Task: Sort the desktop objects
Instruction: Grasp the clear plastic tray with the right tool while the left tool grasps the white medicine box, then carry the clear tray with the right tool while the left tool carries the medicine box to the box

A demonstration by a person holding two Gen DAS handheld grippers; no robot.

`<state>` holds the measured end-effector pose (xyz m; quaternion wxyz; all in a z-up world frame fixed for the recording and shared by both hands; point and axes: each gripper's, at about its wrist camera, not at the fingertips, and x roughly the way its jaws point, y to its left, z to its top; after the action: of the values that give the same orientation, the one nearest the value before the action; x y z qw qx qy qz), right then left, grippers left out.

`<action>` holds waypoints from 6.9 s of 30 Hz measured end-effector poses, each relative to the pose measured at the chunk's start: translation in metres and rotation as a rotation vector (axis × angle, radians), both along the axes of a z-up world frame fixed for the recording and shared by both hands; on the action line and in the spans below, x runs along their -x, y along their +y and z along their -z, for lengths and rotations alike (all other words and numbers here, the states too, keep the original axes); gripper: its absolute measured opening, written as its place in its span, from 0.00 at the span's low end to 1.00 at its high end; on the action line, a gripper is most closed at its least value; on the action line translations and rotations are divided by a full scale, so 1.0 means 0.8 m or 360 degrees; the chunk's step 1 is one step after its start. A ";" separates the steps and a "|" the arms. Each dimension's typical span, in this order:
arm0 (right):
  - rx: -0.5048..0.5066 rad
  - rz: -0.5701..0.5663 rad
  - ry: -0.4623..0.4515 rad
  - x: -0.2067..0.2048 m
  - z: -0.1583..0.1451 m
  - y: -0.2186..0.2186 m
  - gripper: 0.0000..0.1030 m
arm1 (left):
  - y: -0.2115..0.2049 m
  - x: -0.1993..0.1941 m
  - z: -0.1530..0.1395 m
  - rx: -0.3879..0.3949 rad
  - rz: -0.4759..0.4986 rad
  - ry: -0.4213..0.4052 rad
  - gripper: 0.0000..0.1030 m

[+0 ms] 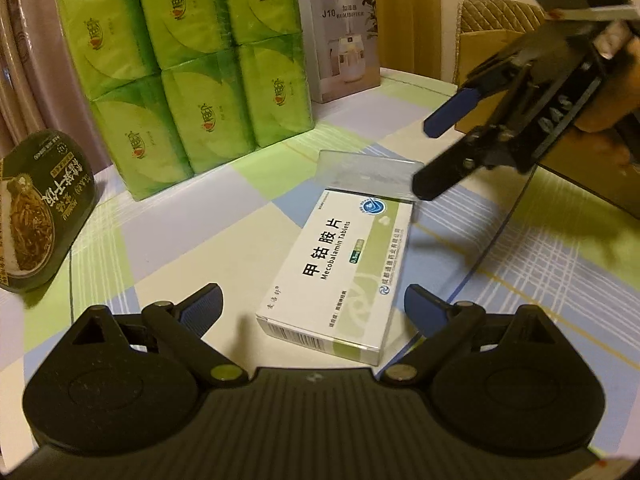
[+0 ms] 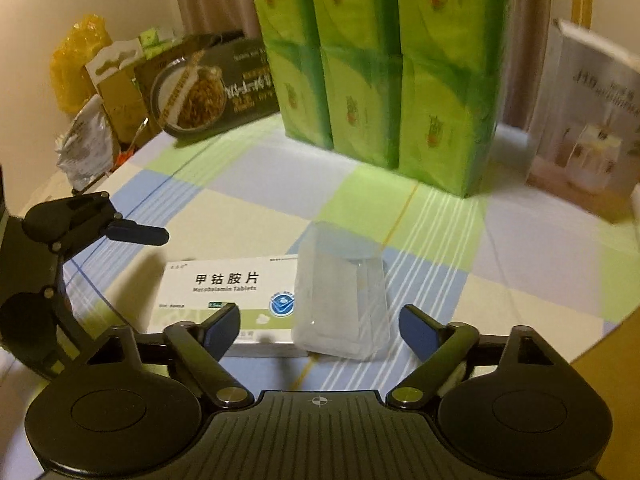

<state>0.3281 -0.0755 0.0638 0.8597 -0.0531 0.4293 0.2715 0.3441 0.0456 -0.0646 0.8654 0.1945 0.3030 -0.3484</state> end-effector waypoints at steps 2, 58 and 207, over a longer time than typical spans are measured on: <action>0.0028 -0.0028 0.0043 -0.009 0.003 0.001 0.74 | -0.001 -0.002 0.002 -0.0006 0.0011 0.0007 0.91; 0.0283 0.0154 0.0005 0.413 -0.008 -0.063 0.69 | -0.087 0.343 -0.026 -0.0018 -0.0268 0.0241 0.68; 0.0041 0.0767 -0.0470 0.327 -0.133 -0.350 0.51 | -0.376 0.258 -0.153 0.0358 -0.0281 0.0293 0.65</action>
<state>0.0662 -0.3559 0.1701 0.9520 0.0008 0.3031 0.0431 0.1373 -0.2555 0.0577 0.8776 0.0363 0.3560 -0.3191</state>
